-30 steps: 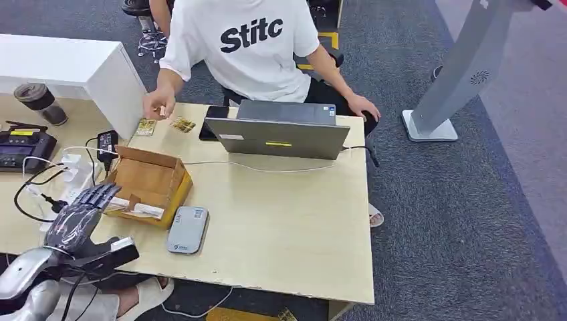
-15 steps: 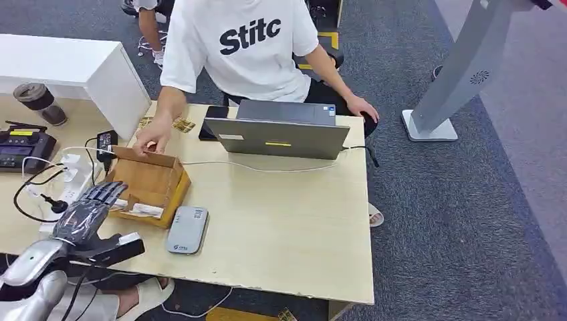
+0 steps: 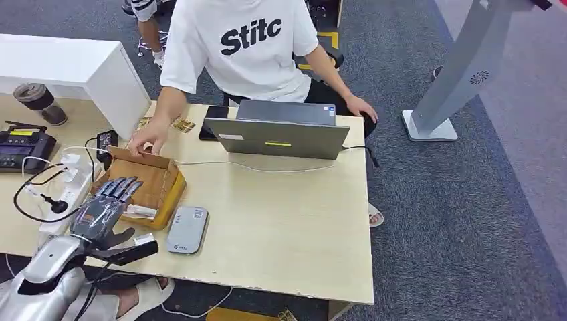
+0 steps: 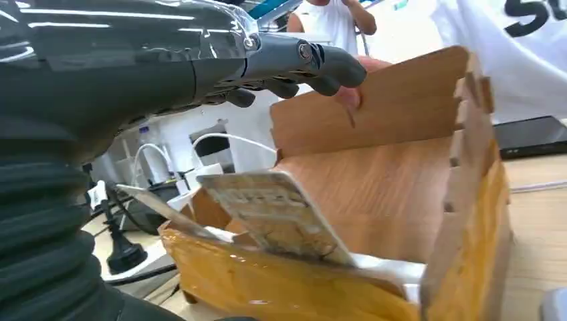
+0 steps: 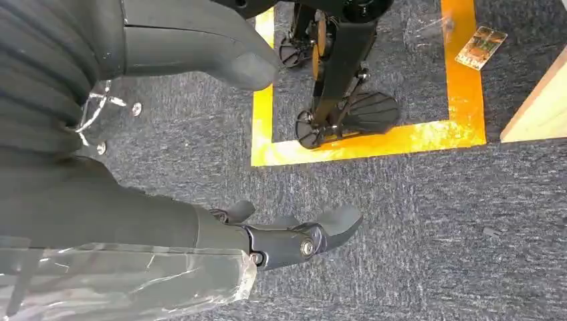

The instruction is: Pass the card to the sensor for recognition and then transmit it.

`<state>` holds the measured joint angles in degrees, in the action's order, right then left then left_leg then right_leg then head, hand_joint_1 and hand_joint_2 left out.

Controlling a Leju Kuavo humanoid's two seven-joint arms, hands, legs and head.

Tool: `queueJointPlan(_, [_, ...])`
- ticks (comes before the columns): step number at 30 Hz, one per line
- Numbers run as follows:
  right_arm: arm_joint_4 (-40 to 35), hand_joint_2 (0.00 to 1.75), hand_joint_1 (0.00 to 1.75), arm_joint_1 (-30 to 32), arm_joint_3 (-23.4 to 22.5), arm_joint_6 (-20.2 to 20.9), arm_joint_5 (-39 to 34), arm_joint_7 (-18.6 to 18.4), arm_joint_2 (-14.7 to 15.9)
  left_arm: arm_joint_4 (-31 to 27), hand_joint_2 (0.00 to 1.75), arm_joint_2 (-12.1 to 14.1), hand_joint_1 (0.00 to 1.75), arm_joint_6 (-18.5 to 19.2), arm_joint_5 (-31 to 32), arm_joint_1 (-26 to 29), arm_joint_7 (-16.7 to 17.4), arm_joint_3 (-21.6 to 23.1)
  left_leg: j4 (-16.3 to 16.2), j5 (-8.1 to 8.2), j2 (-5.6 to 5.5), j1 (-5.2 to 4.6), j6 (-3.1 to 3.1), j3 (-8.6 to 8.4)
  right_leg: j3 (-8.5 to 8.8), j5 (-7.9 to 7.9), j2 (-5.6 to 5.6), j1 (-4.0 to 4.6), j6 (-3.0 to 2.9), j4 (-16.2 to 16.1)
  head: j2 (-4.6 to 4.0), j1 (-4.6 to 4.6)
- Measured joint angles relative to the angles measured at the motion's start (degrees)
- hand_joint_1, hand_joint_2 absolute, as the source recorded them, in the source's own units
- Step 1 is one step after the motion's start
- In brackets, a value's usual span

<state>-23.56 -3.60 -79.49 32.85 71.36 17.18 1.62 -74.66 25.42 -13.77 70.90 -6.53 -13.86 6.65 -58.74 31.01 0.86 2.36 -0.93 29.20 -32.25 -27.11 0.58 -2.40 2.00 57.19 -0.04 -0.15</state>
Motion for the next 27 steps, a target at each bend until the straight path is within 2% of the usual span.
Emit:
queueJointPlan(1, [0.0, 1.75, 0.00, 0.0, 0.0, 0.0, 0.0, 0.0, 0.0, 0.1, 1.75, -0.2, 0.00, -0.1, 0.0, -0.1, 0.0, 0.1, 0.0, 0.00, 0.00, 0.00, 0.00, 0.00, 0.00, 0.00, 0.00, 0.00, 0.00, 0.0, 0.00, 0.00])
queueJointPlan(2, [0.0, 1.75, 0.00, 0.0, 0.1, 0.0, 0.0, 0.0, 0.1, 0.2, 1.75, -0.3, 0.26, -0.1, 0.0, -0.3, 0.0, 0.3, 0.0, 0.00, 0.00, 0.01, 0.00, 0.00, 0.00, 0.00, 0.00, 0.01, 0.00, 0.0, 0.00, 0.00])
queueJointPlan(3, [0.0, 1.75, 0.00, 0.0, 0.2, 0.0, 0.0, 0.0, 0.2, 0.3, 1.75, -0.5, 0.61, -0.1, 0.0, -0.5, 0.0, 0.4, 0.0, 0.00, 0.00, 0.00, 0.00, 0.01, 0.00, 0.00, 0.00, 0.00, 0.00, 0.0, 0.00, 0.02])
queueJointPlan(6, [0.0, 1.75, 0.00, 0.0, 0.5, 0.0, 0.2, 0.0, 0.3, 0.6, 1.75, -0.6, 0.61, -0.1, -0.1, -1.1, 0.0, 0.5, 0.0, 0.00, 0.01, 0.00, 0.00, 0.00, 0.00, 0.00, 0.01, 0.00, 0.00, 0.0, 0.00, -0.02])
queueJointPlan(7, [0.0, 1.75, 0.00, 0.0, 0.5, 0.0, 0.4, 0.0, 0.4, 0.7, 1.75, -0.6, 1.61, -0.1, -0.1, -1.3, 0.0, 0.6, 0.0, 0.00, 0.00, 0.01, 0.00, 0.00, 0.00, 0.00, 0.00, 0.01, 0.00, 0.0, 0.00, 0.00])
queueJointPlan(11, [0.1, 1.75, 0.00, 0.0, 0.6, 0.0, 0.6, 0.0, 0.4, 1.2, 1.75, -0.7, 1.48, 0.2, -0.5, -1.8, -0.3, 0.8, 0.0, 0.00, 0.00, 0.01, 0.00, 0.00, 0.00, 0.00, 0.00, 0.01, 0.00, 0.0, 0.00, 0.00])
queueJointPlan(12, [0.1, 1.75, 0.00, 0.0, 0.6, 0.0, 0.6, 0.0, 0.4, 1.4, 1.75, -0.7, 1.52, 0.9, -0.8, -1.9, -0.4, 0.9, 0.0, 0.00, 0.00, 0.01, 0.00, 0.00, 0.00, 0.00, 0.00, 0.01, 0.00, 0.0, 0.00, 0.00])
queueJointPlan(15, [0.2, 1.75, 0.00, 0.0, 0.7, 0.0, 0.6, 0.0, 0.5, 2.4, 1.75, 0.7, 1.52, 7.9, -1.5, -3.6, 0.8, 1.9, 0.0, -0.01, 0.00, 0.03, 0.00, 0.00, 0.00, 0.01, 0.01, 0.03, 0.00, 0.0, 0.00, 0.00])
queueJointPlan(17, [0.3, 1.75, 0.00, 0.0, 0.8, 0.0, 0.6, -0.1, 0.7, 3.2, 1.75, 2.3, 1.52, 10.4, -2.0, -5.1, 0.9, 2.6, 0.0, -0.02, 0.01, 0.03, -0.01, 0.00, 0.00, 0.01, 0.02, 0.03, -0.01, 0.0, 0.00, -0.02])
queueJointPlan(21, [0.4, 1.75, 0.00, 0.0, 0.8, 0.0, 0.8, -0.1, 0.9, 4.1, 1.75, 4.0, 1.52, 11.5, -2.4, -6.8, 0.8, 3.3, 0.0, -0.03, 0.01, 0.02, 0.01, 0.00, 0.00, 0.01, 0.02, 0.02, -0.01, 0.0, 0.00, 0.02])
queueJointPlan(25, [0.4, 1.75, 0.00, 0.0, 0.9, 0.0, 0.8, -0.1, 1.0, 4.6, 1.75, 4.5, 1.68, 11.6, -2.4, -7.2, 0.8, 3.6, 0.0, -0.03, 0.01, 0.01, 0.01, 0.00, 0.00, 0.01, 0.02, 0.02, -0.01, 0.0, 0.00, 0.02])
queueJointPlan(27, [0.4, 1.75, 0.00, 0.0, 0.9, 0.0, 0.8, -0.2, 1.0, 4.8, 1.75, 4.9, 1.68, 12.6, -2.7, -7.6, 0.8, 4.3, 0.0, -0.03, 0.01, 0.02, 0.01, 0.00, 0.00, 0.01, 0.01, 0.02, -0.01, 0.0, 0.00, 0.00])
